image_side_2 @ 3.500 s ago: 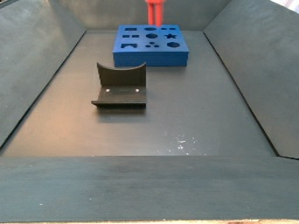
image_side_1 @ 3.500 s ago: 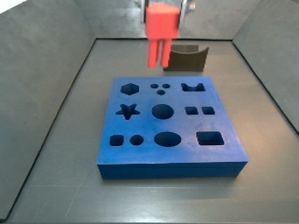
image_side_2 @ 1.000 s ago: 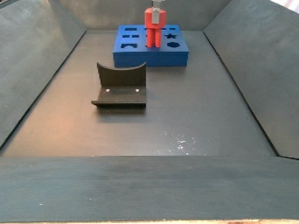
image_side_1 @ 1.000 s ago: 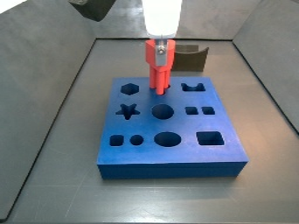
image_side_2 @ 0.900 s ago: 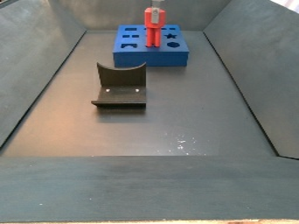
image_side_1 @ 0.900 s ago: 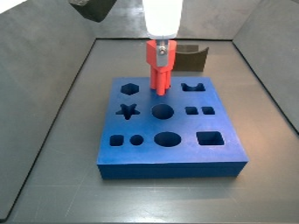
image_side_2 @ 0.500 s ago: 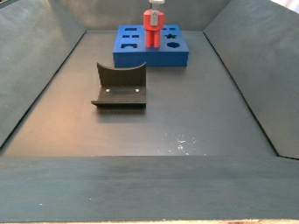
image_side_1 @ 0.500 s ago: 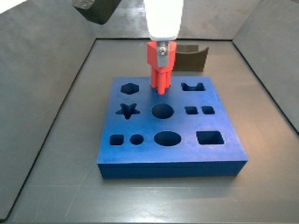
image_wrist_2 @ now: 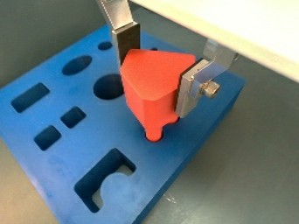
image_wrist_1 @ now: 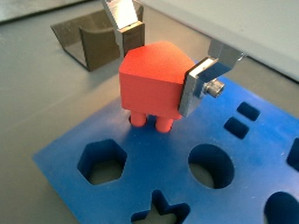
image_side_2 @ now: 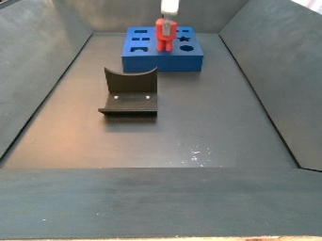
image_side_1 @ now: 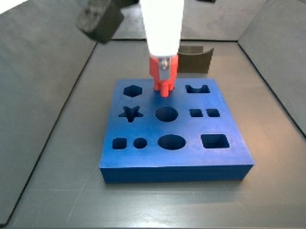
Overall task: Pick up the 3 prong object. Move to above the board. Insert the 3 prong object.
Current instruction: Insert the 3 prong object.
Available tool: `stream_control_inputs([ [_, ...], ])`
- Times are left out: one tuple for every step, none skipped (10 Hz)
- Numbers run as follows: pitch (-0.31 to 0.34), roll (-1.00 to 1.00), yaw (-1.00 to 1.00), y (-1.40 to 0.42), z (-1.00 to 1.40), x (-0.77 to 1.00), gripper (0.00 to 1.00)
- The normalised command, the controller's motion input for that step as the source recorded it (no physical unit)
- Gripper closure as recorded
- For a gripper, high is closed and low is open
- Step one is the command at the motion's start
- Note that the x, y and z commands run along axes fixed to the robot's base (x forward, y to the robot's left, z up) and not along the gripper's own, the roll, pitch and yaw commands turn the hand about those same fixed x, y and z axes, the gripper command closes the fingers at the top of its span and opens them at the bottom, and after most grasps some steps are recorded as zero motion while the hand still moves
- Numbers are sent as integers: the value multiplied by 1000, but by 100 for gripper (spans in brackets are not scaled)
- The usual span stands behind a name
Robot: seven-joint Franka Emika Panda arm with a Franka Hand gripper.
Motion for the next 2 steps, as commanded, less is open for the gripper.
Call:
stream_control_inputs([
  [0,0,0,0,0,0,0],
  [0,0,0,0,0,0,0],
])
